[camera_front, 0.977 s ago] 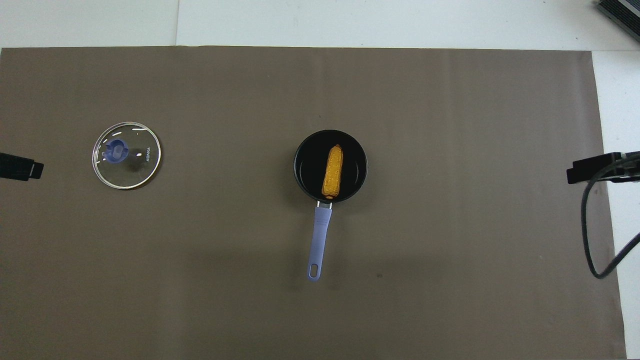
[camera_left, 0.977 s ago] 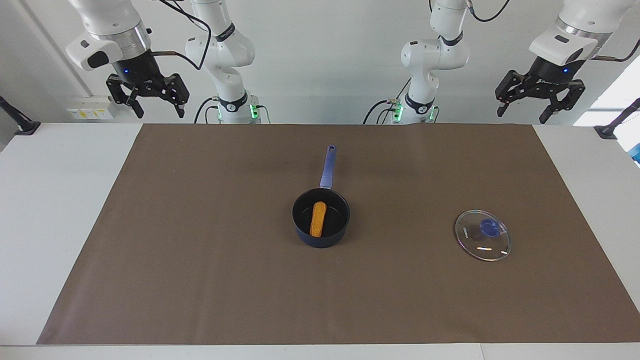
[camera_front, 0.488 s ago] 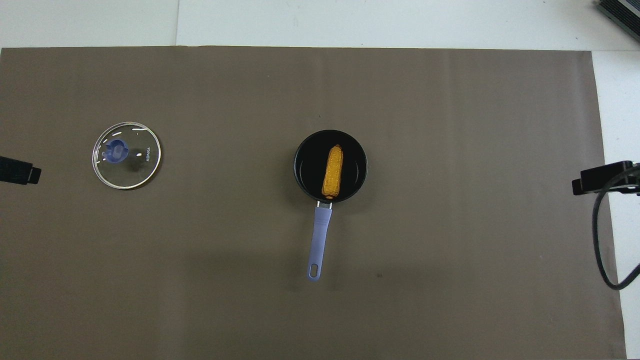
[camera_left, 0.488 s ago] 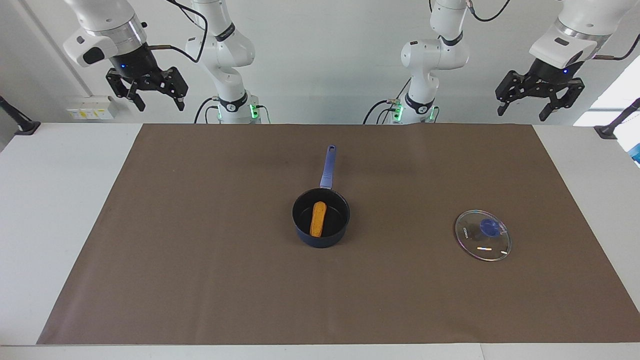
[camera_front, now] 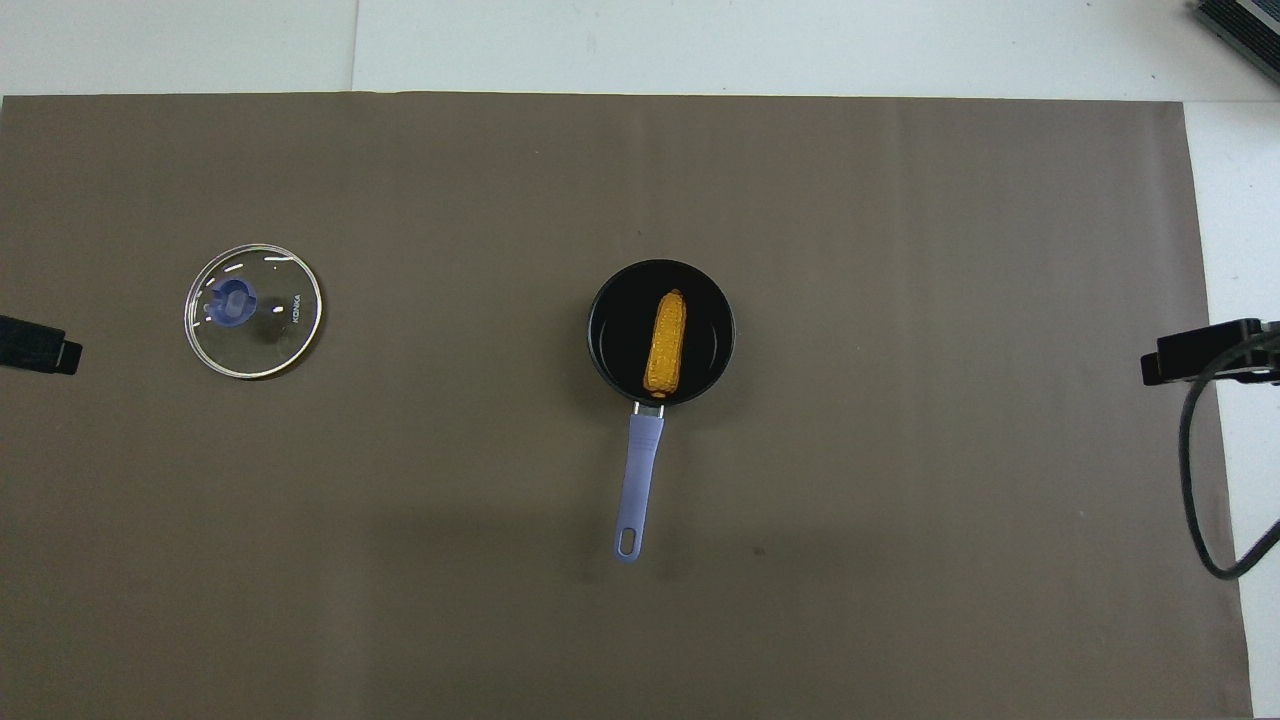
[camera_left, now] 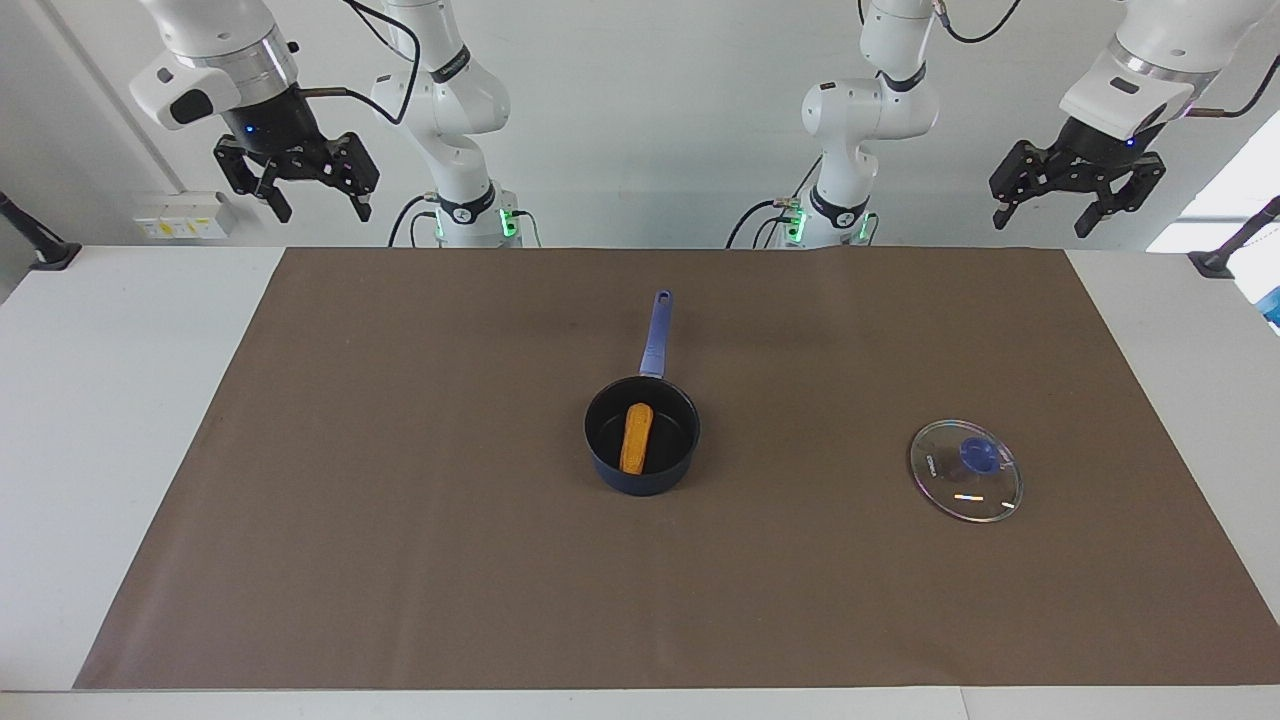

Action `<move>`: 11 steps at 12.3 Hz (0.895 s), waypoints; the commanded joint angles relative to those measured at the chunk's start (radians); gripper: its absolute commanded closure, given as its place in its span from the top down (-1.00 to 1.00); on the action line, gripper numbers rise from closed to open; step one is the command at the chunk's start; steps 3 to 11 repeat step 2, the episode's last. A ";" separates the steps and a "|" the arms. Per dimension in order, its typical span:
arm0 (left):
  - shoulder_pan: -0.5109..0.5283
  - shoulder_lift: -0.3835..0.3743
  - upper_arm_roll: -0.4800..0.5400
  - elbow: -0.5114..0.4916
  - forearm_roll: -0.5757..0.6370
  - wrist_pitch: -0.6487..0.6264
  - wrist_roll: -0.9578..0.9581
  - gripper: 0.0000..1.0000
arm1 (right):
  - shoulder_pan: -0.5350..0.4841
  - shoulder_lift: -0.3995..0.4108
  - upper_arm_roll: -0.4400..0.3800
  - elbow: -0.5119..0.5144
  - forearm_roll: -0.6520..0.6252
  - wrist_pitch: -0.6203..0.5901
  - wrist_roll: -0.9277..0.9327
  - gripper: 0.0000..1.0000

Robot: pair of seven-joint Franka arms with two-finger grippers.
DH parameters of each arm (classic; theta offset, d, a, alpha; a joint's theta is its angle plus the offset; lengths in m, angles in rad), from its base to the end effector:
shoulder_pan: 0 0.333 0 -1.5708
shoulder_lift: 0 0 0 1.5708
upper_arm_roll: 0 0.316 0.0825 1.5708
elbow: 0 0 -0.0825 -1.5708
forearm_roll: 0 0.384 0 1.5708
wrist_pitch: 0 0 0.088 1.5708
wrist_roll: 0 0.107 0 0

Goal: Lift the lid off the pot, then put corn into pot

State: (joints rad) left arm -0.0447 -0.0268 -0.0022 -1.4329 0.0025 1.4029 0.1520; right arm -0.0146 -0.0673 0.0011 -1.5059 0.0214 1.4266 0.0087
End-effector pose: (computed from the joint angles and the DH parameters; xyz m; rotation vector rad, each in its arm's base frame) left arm 0.5264 -0.0244 0.6882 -3.1238 0.3110 0.0052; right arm 0.5175 -0.0044 0.6782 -3.1202 0.0300 0.0186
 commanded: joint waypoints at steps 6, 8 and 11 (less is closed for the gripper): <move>0.002 -0.002 -0.002 0.019 0.014 -0.010 -0.025 1.00 | -0.015 -0.012 -0.010 -0.008 0.006 0.015 0.020 1.00; 0.002 -0.002 -0.002 0.019 0.014 -0.010 -0.025 1.00 | -0.015 -0.012 -0.010 -0.008 0.006 0.015 0.020 1.00; 0.002 -0.002 -0.002 0.019 0.014 -0.010 -0.025 1.00 | -0.015 -0.012 -0.010 -0.008 0.006 0.015 0.020 1.00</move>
